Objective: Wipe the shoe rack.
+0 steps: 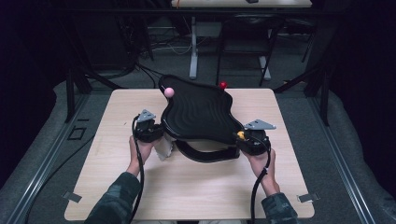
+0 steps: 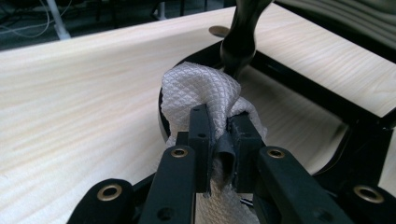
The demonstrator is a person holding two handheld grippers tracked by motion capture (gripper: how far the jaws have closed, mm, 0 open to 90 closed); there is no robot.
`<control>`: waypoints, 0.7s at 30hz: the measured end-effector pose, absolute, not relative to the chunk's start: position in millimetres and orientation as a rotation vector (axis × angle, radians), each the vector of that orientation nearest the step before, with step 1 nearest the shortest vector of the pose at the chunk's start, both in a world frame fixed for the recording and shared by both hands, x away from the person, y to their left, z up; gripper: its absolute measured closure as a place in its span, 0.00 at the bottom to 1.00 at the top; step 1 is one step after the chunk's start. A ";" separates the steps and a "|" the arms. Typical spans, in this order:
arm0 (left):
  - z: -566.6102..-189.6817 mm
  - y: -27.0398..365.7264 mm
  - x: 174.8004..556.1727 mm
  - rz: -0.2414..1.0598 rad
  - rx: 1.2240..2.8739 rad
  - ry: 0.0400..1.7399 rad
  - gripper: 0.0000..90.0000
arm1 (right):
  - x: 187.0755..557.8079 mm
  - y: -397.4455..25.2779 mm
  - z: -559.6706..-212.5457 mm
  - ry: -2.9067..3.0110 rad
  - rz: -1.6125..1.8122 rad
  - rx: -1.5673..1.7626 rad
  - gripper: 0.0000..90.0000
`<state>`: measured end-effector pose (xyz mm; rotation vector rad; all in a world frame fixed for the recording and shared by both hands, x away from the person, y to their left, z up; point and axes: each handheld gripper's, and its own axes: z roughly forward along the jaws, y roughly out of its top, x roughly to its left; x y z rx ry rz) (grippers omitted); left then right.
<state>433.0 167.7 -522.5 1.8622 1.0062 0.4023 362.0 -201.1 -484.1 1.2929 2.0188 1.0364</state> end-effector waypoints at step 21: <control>-574.0 159.8 433.6 0.286 1.945 1.105 0.90 | 361.8 -200.2 -484.4 2.009 1.030 1.293 0.67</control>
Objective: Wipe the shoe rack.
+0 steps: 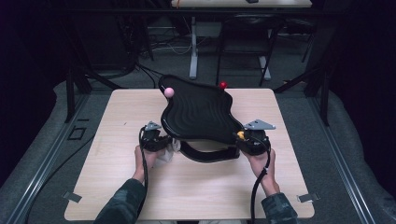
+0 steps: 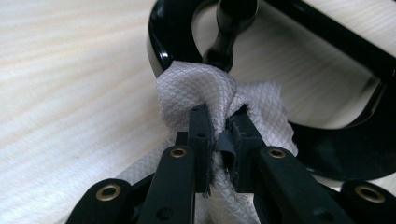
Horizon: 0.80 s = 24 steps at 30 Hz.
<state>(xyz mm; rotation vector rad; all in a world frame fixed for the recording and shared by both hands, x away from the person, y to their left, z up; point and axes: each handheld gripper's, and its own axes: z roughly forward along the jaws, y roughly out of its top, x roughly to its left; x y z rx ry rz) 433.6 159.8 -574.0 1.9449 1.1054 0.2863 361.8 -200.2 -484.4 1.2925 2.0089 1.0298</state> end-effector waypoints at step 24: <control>-516.8 158.9 433.3 0.382 1.909 0.996 0.90 | 361.8 -200.5 -484.4 2.014 1.035 1.296 0.67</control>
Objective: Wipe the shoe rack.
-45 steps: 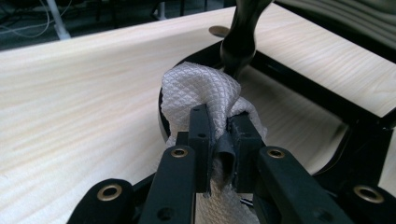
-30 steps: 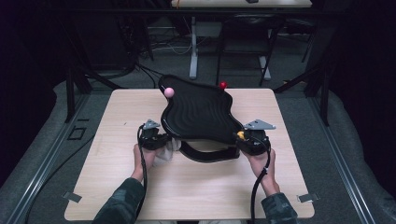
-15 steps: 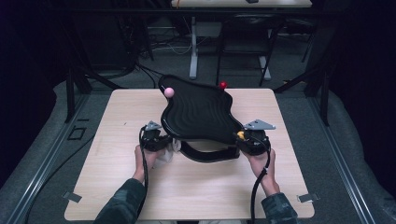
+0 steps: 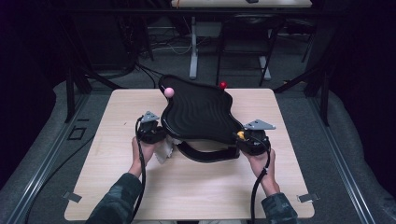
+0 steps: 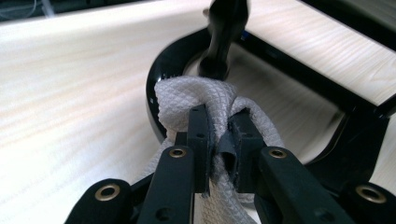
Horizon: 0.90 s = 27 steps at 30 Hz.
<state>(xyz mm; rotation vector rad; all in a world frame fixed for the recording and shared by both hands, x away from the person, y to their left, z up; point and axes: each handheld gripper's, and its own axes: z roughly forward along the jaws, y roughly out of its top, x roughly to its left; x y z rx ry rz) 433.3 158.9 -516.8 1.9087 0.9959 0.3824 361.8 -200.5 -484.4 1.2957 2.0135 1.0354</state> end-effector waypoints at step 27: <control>-470.0 171.8 436.4 0.481 1.823 0.888 0.90 | 362.1 -199.4 -484.3 2.012 1.037 1.307 0.67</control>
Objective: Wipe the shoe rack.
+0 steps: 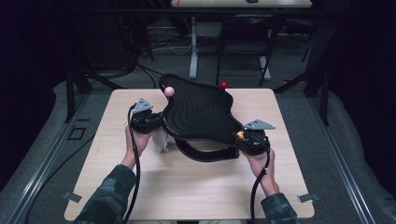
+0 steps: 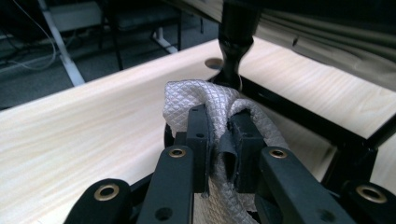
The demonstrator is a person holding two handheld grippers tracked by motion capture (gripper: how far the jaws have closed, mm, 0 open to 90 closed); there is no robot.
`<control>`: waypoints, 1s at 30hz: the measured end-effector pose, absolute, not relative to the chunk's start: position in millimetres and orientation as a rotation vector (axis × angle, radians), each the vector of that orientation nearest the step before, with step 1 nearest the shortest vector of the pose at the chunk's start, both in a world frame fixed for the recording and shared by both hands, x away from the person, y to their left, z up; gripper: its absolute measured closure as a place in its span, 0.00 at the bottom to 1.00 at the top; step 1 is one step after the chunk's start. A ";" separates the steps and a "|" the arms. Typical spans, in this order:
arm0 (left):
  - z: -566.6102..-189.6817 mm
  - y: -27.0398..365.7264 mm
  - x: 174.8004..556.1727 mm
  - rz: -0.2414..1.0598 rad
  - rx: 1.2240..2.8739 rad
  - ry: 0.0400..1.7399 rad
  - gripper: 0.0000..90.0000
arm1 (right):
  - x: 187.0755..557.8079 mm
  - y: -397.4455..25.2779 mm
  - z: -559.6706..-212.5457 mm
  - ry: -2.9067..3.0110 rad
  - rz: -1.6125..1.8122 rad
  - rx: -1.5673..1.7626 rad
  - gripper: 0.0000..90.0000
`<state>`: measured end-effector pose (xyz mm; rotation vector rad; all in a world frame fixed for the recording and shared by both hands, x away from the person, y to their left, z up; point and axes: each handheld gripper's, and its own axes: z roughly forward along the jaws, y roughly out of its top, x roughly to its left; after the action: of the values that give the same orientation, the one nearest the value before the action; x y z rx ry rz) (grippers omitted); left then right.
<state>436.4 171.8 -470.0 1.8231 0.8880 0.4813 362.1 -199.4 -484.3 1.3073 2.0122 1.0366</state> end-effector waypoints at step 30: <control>-472.8 183.3 426.3 0.524 1.790 0.904 0.90 | 360.8 -194.6 -484.1 1.981 0.999 1.332 0.67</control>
<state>426.3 183.3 -472.8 1.7896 0.9041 0.5242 360.8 -194.6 -484.1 1.3317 1.9810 0.9993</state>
